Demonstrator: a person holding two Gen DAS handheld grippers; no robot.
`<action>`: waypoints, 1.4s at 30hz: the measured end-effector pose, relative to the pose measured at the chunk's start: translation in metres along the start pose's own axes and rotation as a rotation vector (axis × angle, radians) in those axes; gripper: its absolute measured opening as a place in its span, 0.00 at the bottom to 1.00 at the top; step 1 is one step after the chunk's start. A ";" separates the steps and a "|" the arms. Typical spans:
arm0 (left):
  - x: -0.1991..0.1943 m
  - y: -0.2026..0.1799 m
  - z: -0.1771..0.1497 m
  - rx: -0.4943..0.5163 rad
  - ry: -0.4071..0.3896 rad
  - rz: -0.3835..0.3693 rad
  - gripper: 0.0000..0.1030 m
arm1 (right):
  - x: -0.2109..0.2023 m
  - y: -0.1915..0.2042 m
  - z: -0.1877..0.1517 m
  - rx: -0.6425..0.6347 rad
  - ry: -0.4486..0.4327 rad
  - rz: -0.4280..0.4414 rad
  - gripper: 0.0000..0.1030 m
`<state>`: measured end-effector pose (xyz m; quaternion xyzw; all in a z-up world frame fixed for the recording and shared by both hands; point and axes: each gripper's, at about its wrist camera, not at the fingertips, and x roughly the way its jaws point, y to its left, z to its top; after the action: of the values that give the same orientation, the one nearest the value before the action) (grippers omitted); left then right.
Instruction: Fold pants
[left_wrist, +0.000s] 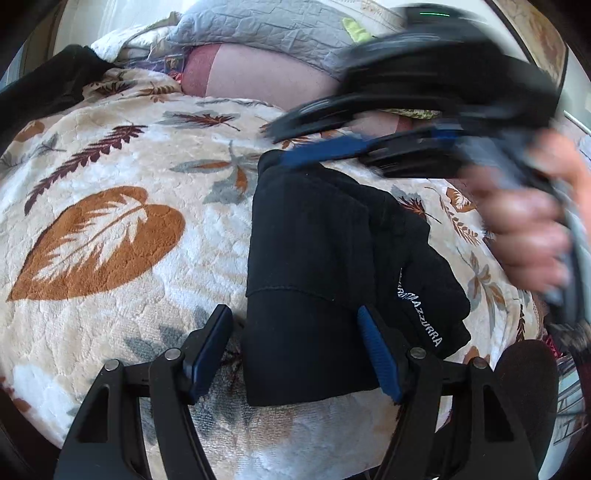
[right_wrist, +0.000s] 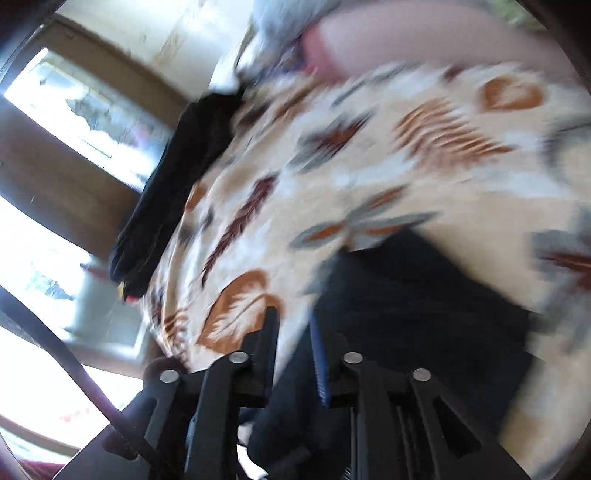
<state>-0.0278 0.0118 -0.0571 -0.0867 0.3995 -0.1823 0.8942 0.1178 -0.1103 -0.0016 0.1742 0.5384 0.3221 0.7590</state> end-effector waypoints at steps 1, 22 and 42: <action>-0.001 0.000 0.000 0.007 -0.008 0.007 0.68 | 0.017 0.001 0.005 -0.001 0.047 -0.007 0.26; -0.037 0.043 0.051 -0.123 -0.006 -0.069 0.79 | -0.127 -0.100 -0.095 0.258 -0.298 -0.201 0.52; 0.090 0.026 0.098 -0.060 0.292 -0.160 0.73 | -0.035 -0.121 -0.094 0.312 -0.244 0.007 0.65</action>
<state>0.1073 0.0010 -0.0606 -0.1173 0.5224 -0.2516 0.8063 0.0592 -0.2303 -0.0852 0.3296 0.4851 0.2139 0.7812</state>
